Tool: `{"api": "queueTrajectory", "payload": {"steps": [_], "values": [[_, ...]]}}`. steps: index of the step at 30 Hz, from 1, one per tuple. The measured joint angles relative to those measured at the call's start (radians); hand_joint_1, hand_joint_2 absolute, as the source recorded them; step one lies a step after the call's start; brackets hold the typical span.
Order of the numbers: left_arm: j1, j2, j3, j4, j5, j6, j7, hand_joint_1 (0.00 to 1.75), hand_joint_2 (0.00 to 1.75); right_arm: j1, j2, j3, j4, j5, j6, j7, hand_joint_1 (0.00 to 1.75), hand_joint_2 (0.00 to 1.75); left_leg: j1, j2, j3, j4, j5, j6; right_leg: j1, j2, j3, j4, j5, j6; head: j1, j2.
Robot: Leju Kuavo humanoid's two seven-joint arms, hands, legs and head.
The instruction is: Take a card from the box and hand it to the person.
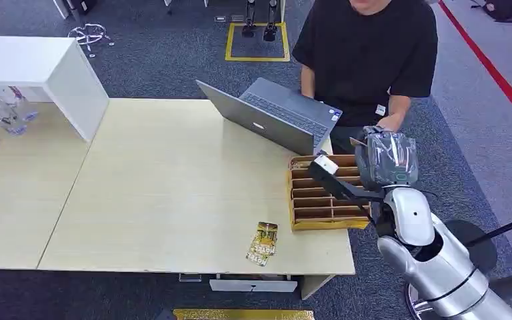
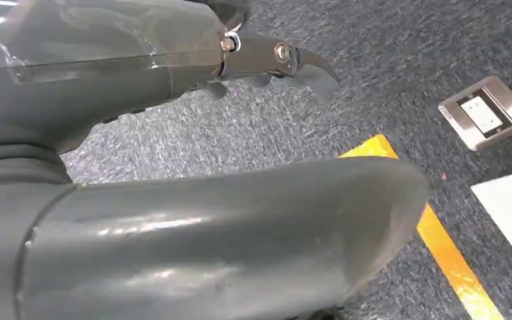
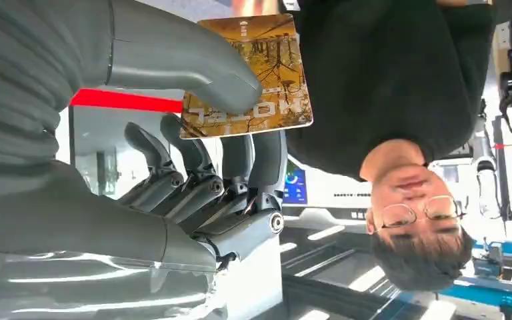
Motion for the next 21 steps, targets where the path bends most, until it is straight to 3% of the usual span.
{"api": "queueTrajectory", "payload": {"steps": [16,21], "values": [[-0.013,-0.004,-0.027,0.0,0.0,-0.004,0.017,0.0,0.0,-0.065,-0.026,-0.001,0.065,-0.08,0.007,-0.005,1.59,1.75,0.0,0.0,0.0,0.0,0.0,0.0,0.0,0.0,0.0,0.0,0.0,0.0,0.0,0.0],[-0.017,-0.004,-0.032,0.0,0.0,-0.004,0.019,0.0,0.0,-0.081,-0.041,0.004,0.116,-0.039,0.019,-0.011,1.59,1.75,0.0,0.0,0.0,0.0,0.0,0.0,0.0,0.0,0.0,0.0,0.0,0.0,0.0,0.0]]}}
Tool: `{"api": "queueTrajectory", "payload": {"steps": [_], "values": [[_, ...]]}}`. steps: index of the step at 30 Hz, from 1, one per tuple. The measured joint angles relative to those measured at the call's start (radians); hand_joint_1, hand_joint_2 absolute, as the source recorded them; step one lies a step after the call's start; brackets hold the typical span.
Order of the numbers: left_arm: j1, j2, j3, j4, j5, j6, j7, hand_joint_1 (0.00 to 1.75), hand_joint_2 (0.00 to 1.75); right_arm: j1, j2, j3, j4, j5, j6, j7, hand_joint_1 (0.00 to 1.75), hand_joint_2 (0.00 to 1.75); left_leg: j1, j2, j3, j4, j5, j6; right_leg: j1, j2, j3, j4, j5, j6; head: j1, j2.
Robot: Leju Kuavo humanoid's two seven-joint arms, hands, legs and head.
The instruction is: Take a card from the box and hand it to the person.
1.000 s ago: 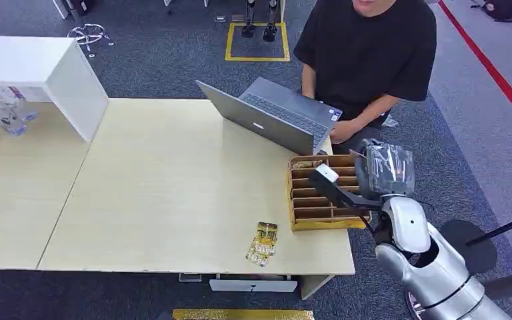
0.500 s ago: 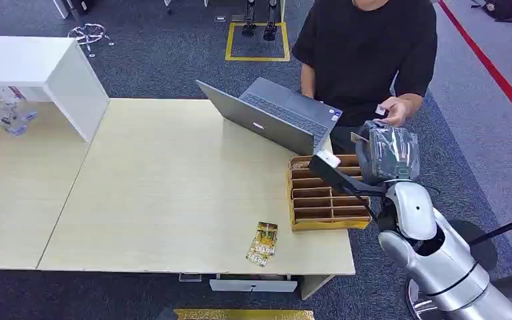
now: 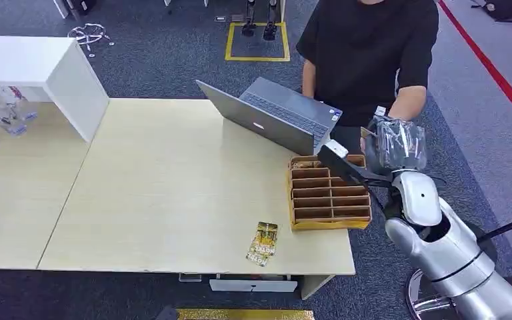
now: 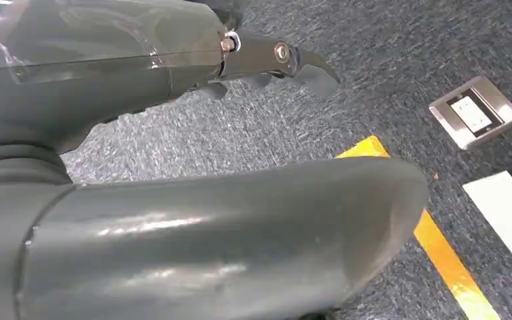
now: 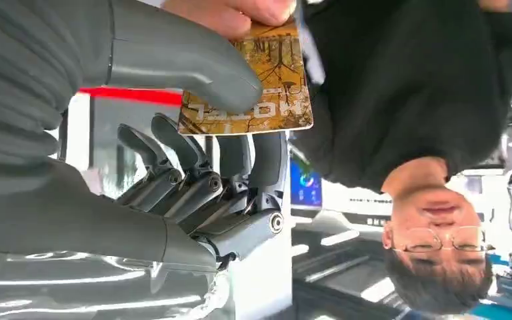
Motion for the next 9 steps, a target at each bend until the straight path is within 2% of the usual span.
{"api": "queueTrajectory", "payload": {"steps": [6,7,8,9], "values": [[-0.001,0.002,-0.013,-0.002,0.0,0.002,0.011,0.0,0.0,-0.006,-0.013,0.015,0.042,0.079,0.037,0.0,1.47,1.75,0.0,0.0,0.0,0.0,0.0,0.0,0.0,0.0,-0.001,0.0,0.0,0.0,0.0,0.0],[-0.002,0.002,-0.013,-0.002,0.0,0.002,0.011,0.0,0.0,-0.006,-0.016,0.021,0.049,0.092,0.049,-0.001,0.44,1.75,0.0,0.0,0.0,0.0,0.0,0.0,0.0,0.0,-0.001,0.0,0.0,0.0,0.0,0.0],[-0.002,0.002,-0.013,-0.002,0.0,0.002,0.011,0.0,0.0,-0.005,-0.019,0.024,0.053,0.1,0.06,-0.003,0.0,1.75,0.0,0.0,0.0,0.0,0.0,0.0,0.0,0.0,-0.001,0.0,0.0,0.0,0.0,0.0],[-0.002,0.002,-0.013,-0.002,0.0,0.002,0.01,0.0,0.0,-0.005,-0.021,0.026,0.056,0.102,0.068,-0.003,0.0,1.75,0.0,0.0,0.0,0.0,0.0,0.0,0.0,0.0,-0.001,0.0,0.0,0.0,0.0,0.0]]}}
